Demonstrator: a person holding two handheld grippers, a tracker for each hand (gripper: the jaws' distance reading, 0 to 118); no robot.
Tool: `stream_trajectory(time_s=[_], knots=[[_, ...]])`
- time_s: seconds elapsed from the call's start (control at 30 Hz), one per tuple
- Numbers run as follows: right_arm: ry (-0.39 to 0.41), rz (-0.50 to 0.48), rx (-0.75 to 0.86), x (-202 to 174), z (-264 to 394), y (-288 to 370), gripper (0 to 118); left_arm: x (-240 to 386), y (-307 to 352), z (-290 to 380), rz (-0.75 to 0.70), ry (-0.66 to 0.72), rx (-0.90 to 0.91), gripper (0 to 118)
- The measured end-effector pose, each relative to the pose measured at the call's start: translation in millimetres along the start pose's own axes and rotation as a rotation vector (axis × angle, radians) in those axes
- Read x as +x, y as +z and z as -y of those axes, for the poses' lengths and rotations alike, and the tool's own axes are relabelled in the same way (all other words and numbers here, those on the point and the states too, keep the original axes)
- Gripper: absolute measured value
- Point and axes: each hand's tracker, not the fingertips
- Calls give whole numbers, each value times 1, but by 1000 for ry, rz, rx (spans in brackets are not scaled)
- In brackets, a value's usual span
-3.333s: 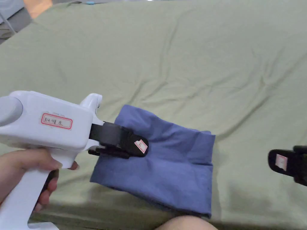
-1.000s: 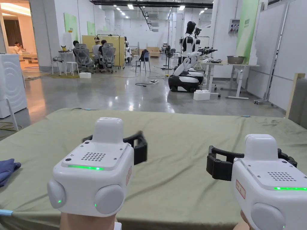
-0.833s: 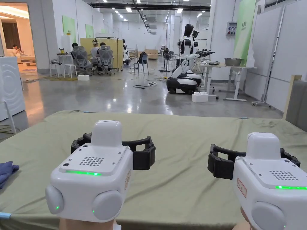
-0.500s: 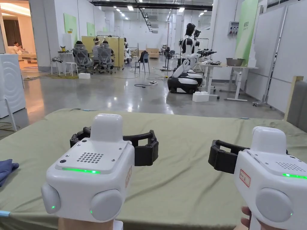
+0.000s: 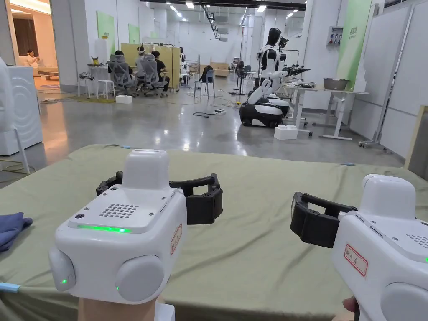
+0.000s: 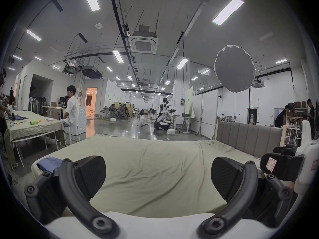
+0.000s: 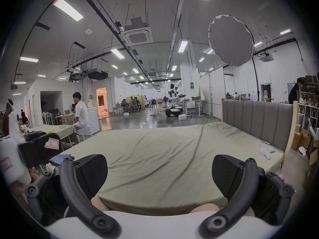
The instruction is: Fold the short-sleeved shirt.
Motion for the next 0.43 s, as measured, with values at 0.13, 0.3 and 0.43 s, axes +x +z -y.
stream_trajectory(time_s=[0.13, 0.3, 0.43], knots=[[31, 22, 28, -5, -2, 2, 118, -1, 1, 3, -5, -11, -9, 118], [111, 65, 47, -9, 0, 3, 118, -1, 4, 2, -2, -15, -4, 118], [64, 57, 35, -4, 1, 3, 118, 0, 6, 1, 1, -10, 1, 118]])
